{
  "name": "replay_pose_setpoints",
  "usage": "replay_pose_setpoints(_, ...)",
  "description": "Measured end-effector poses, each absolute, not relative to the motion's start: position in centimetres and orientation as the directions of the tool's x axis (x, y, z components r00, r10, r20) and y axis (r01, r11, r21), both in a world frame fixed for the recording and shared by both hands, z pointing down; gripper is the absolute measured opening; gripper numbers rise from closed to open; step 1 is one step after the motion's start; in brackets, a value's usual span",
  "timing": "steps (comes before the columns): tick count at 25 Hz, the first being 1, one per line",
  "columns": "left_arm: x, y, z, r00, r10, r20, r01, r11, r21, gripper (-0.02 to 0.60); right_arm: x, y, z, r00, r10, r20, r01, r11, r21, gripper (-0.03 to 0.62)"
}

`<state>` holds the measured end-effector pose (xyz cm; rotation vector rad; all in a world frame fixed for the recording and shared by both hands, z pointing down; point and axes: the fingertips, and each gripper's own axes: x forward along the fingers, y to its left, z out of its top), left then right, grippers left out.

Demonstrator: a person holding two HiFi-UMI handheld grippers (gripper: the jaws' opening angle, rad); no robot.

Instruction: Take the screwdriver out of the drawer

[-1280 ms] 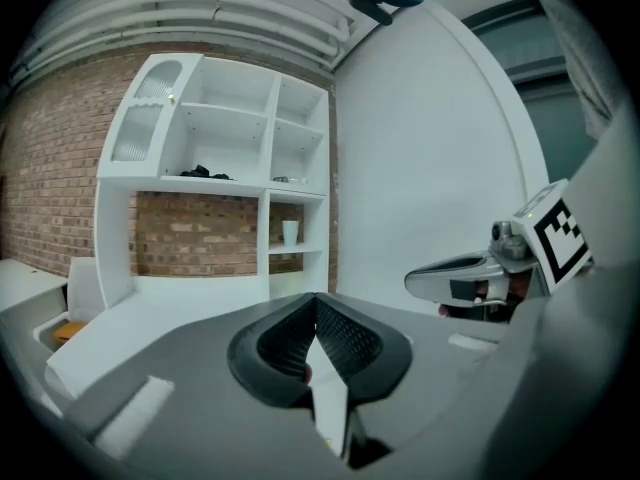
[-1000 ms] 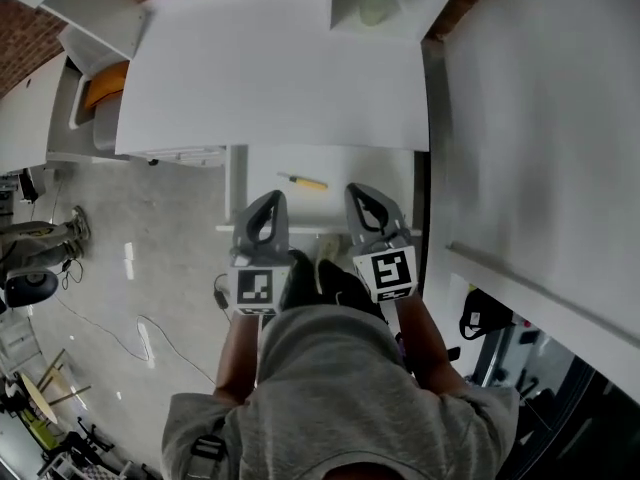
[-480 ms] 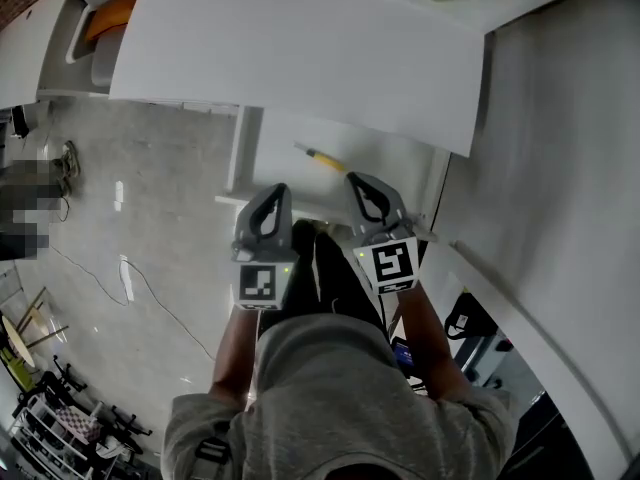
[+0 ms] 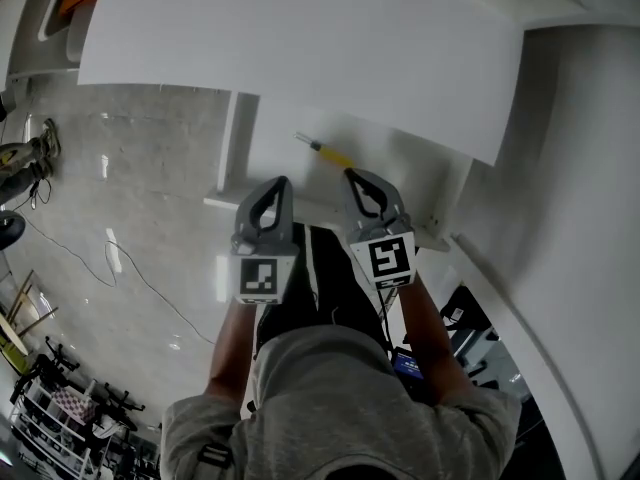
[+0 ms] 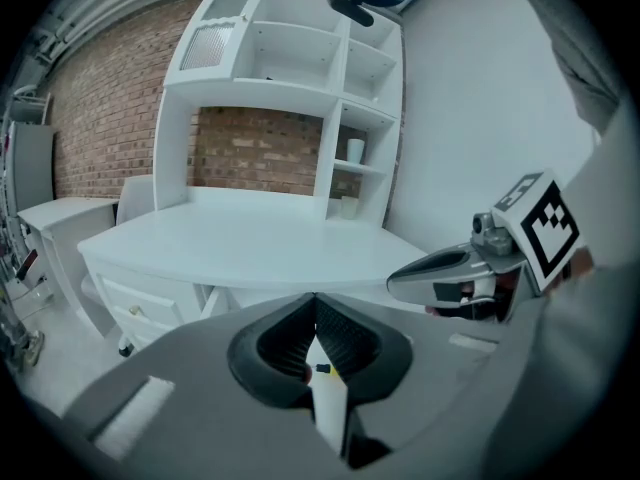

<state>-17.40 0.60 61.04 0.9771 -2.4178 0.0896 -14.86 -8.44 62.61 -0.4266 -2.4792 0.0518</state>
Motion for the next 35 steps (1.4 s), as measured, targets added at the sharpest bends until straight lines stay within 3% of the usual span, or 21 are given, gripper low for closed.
replay_pose_setpoints(12, -18.6, 1.0, 68.3, -0.565, -0.615, 0.550, -0.645, 0.745, 0.170, 0.012, -15.4, -8.2, 71.5, -0.675, 0.330, 0.659, 0.303, 0.939, -0.161, 0.003)
replay_pose_setpoints(19, -19.0, 1.2, 69.7, -0.551, -0.619, 0.560, -0.656, 0.736, 0.168, 0.012, -15.6, -7.3, 74.5, -0.601, 0.345, 0.721, 0.381, 0.917, -0.121, 0.005)
replay_pose_setpoints(27, -19.5, 0.4, 70.4, -0.539, -0.623, 0.567, -0.660, 0.731, 0.175, 0.012, -14.9, -6.9, 78.1, -0.463, 0.350, 0.814, 0.503, 0.860, -0.084, 0.107)
replay_pose_setpoints(35, -19.9, 0.0, 70.9, -0.534, -0.619, 0.575, -0.654, 0.734, 0.183, 0.012, -13.9, -6.7, 81.2, -0.356, 0.329, 0.874, 0.594, 0.802, -0.060, 0.129)
